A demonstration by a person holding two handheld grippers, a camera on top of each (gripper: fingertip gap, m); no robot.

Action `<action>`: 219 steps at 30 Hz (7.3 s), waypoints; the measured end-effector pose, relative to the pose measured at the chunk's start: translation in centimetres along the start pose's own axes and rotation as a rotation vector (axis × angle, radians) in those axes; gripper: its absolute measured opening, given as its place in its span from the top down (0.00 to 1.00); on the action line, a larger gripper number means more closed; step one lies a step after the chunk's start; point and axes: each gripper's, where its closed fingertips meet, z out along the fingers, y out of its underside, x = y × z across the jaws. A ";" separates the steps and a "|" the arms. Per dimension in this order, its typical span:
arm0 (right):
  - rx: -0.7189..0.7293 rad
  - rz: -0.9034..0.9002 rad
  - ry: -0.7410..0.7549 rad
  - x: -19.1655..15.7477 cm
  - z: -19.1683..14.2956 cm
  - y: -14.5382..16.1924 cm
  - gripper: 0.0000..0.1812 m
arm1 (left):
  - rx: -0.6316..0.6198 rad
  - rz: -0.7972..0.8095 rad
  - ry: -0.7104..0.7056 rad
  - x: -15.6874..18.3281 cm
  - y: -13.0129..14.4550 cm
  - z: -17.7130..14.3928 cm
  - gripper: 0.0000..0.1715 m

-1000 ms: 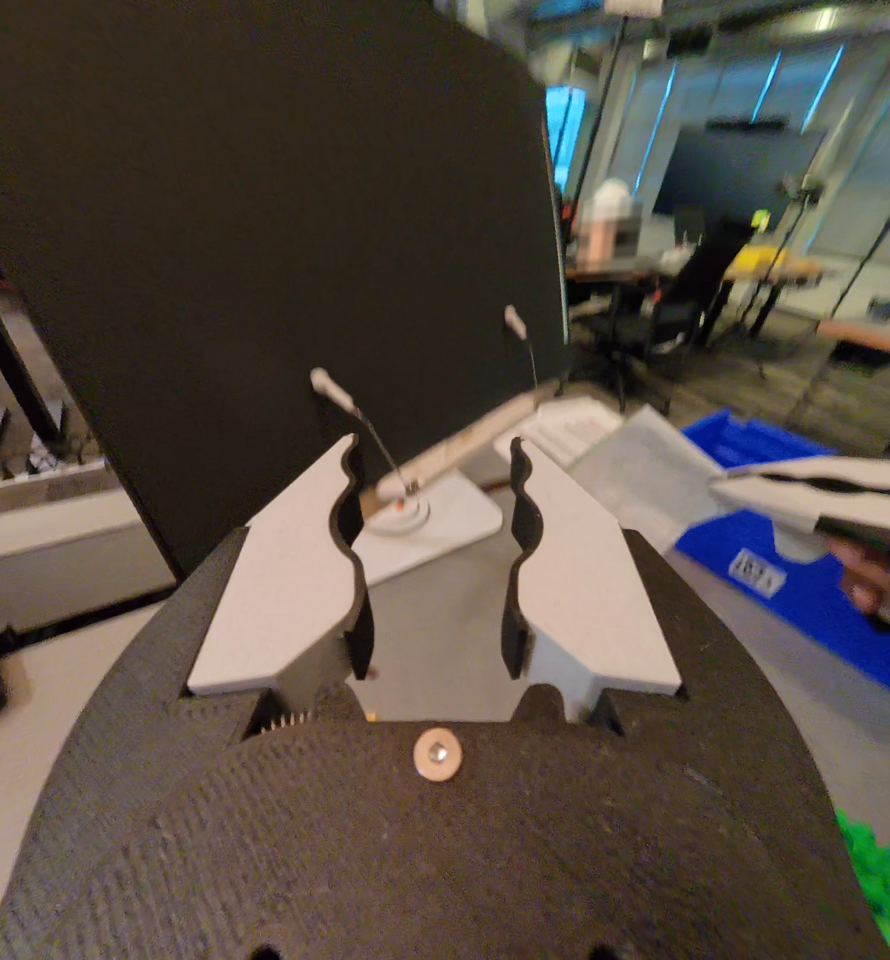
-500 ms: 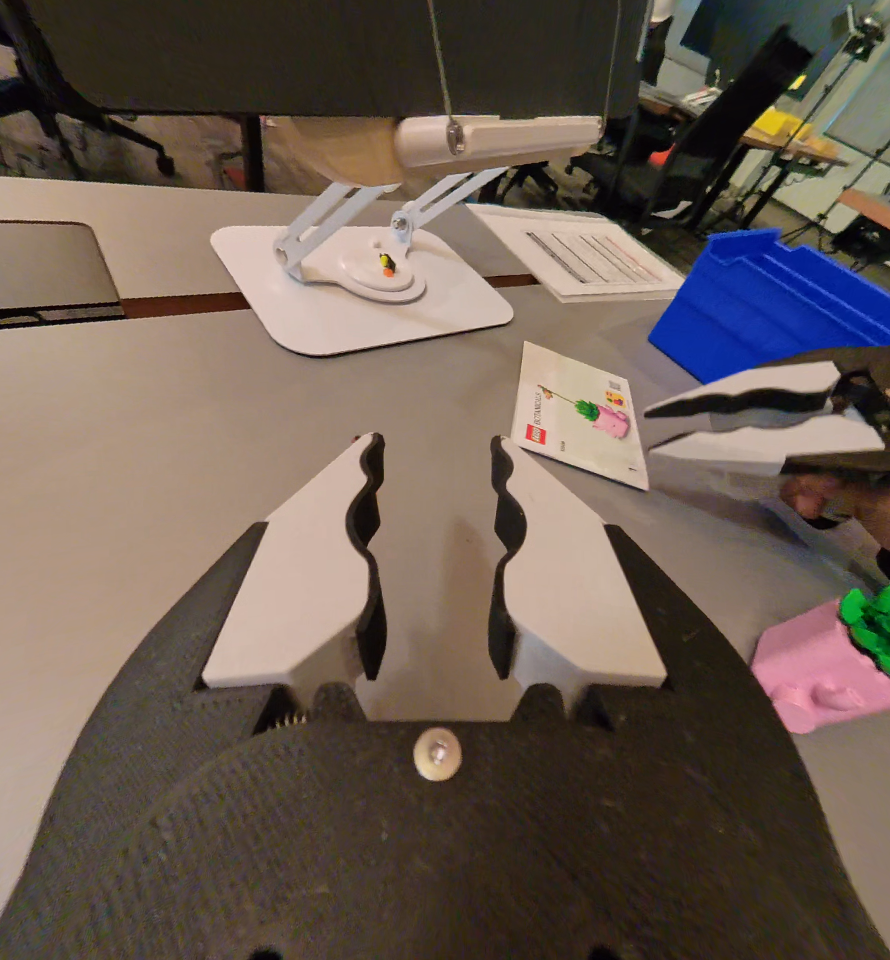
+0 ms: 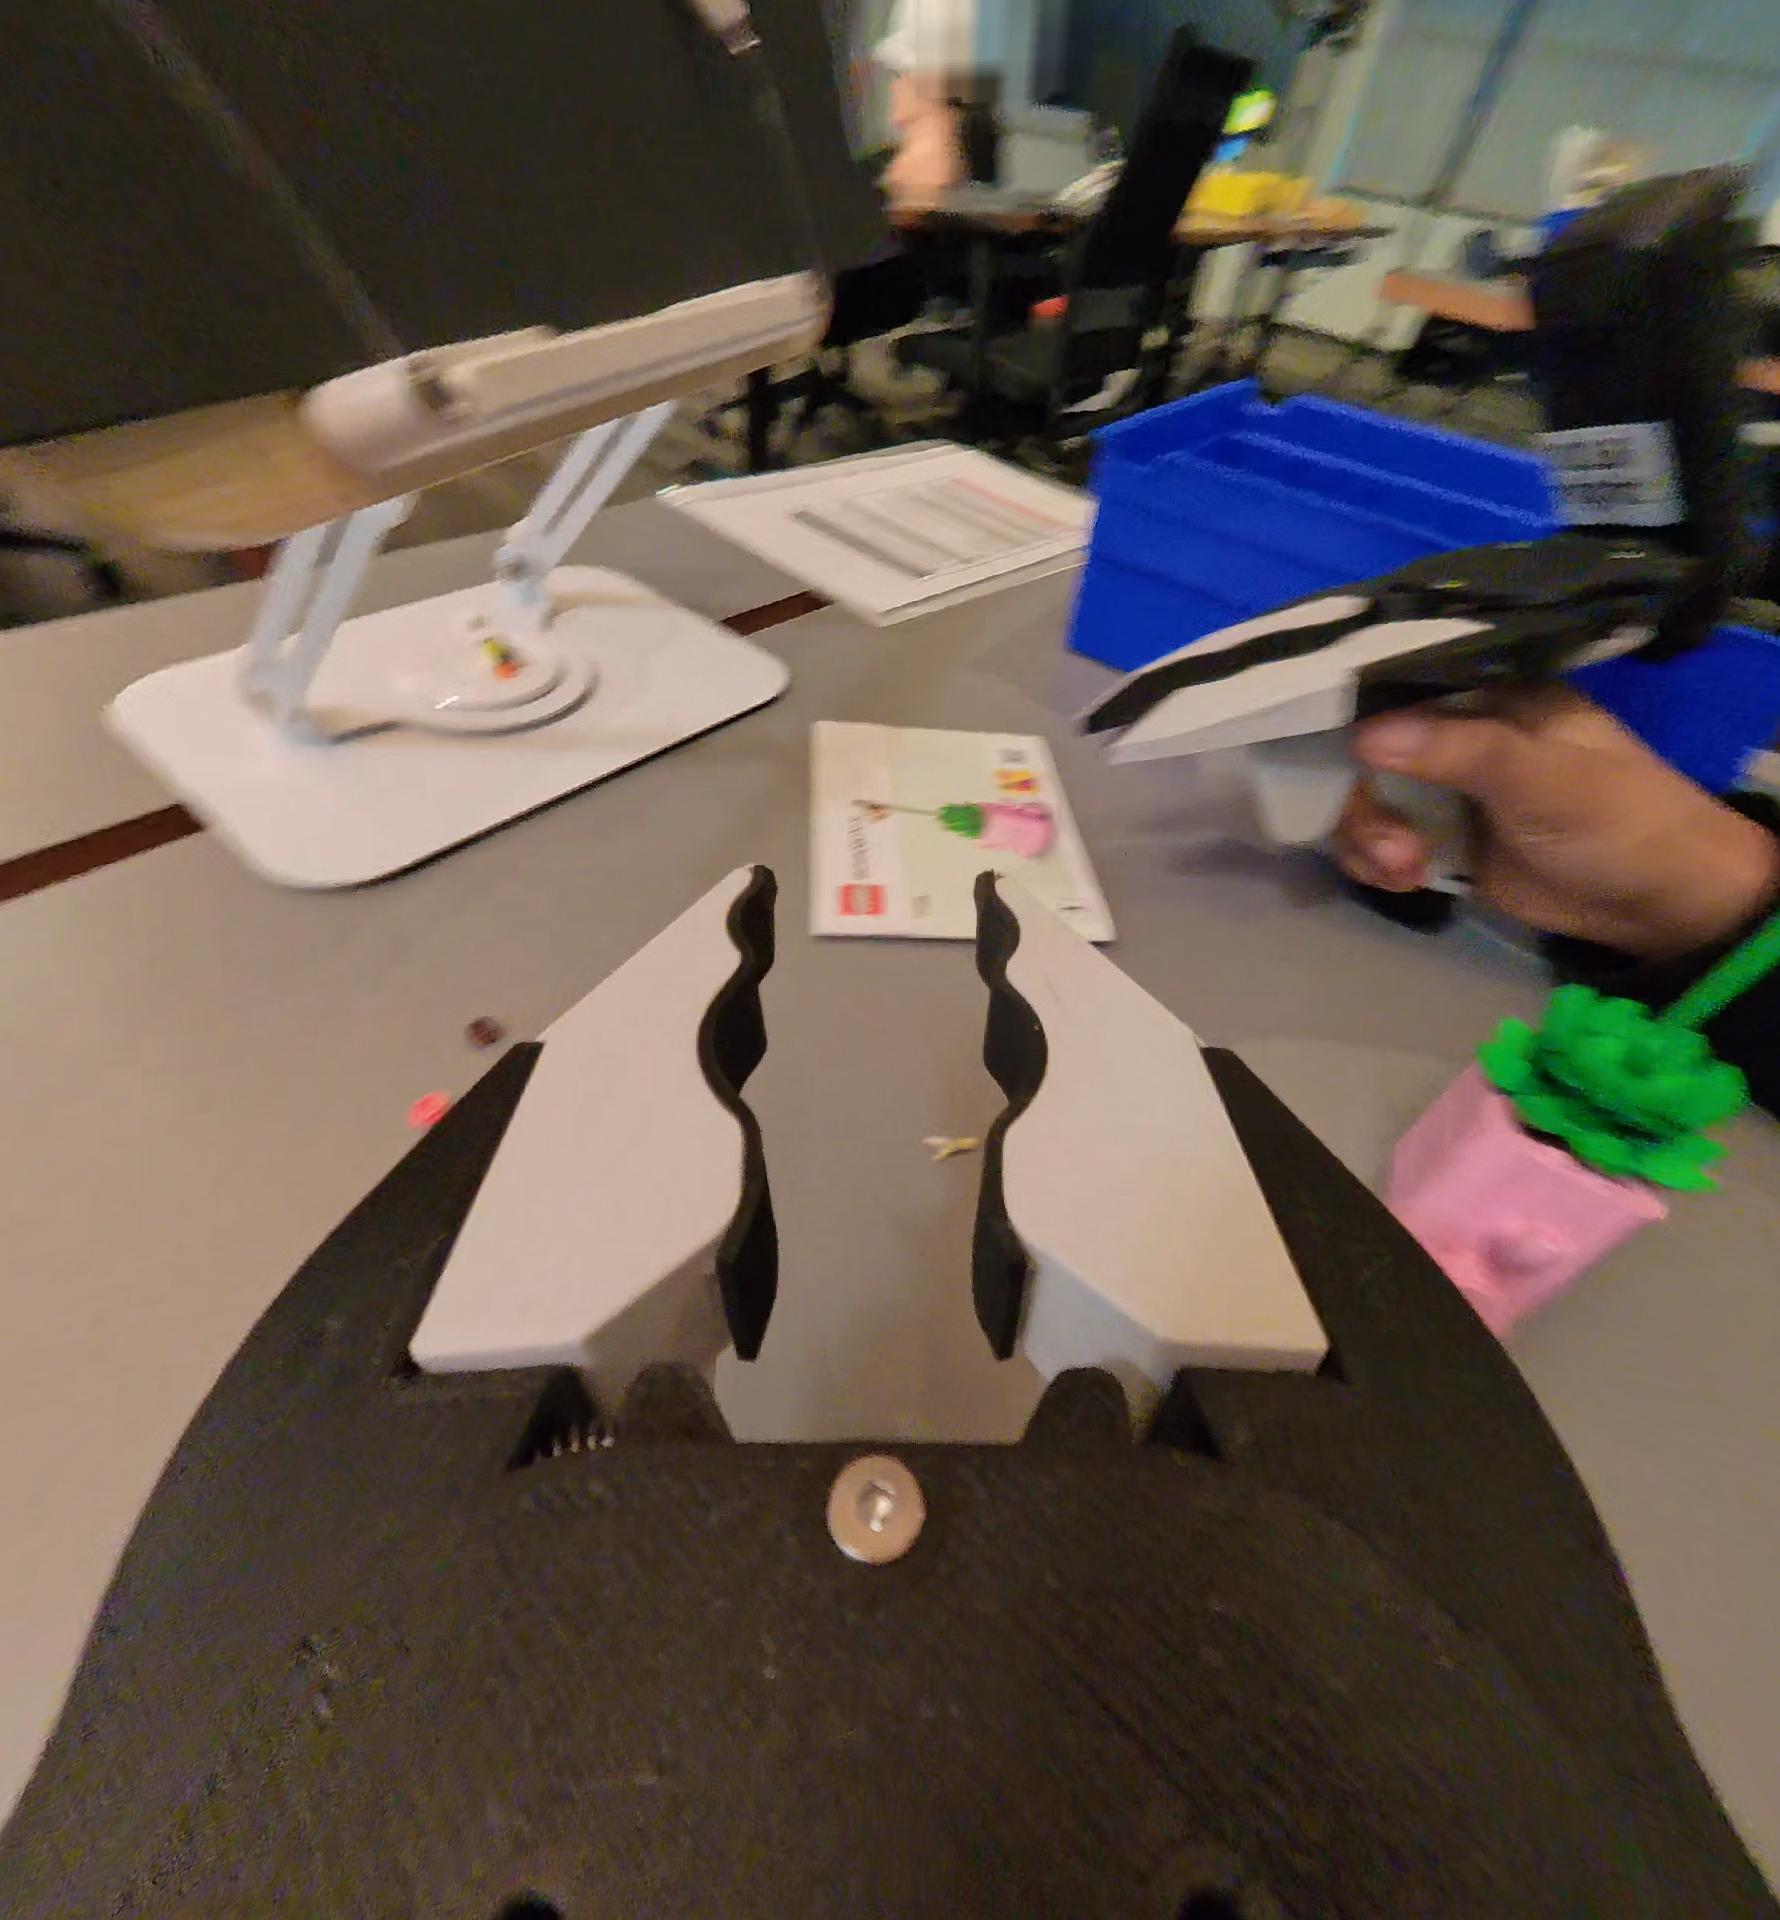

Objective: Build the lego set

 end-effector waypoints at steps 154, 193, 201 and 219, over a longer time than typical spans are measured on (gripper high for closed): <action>0.221 -0.074 -0.566 -12.7 -1.8 -3.4 0.81 | 0.211 -0.268 0.604 8.7 -3.0 -1.4 0.78; 0.314 -0.034 -0.656 -12.6 -3.9 -5.0 0.98 | 0.356 -0.255 0.600 8.2 -5.3 -3.3 0.79; 0.300 0.030 -0.684 -12.6 -3.9 -5.0 0.98 | 0.357 -0.252 0.596 8.3 -5.3 -3.3 0.79; 0.271 0.051 -0.693 -12.8 -3.8 -5.0 0.97 | 0.348 -0.247 0.606 8.6 -5.2 -3.2 0.79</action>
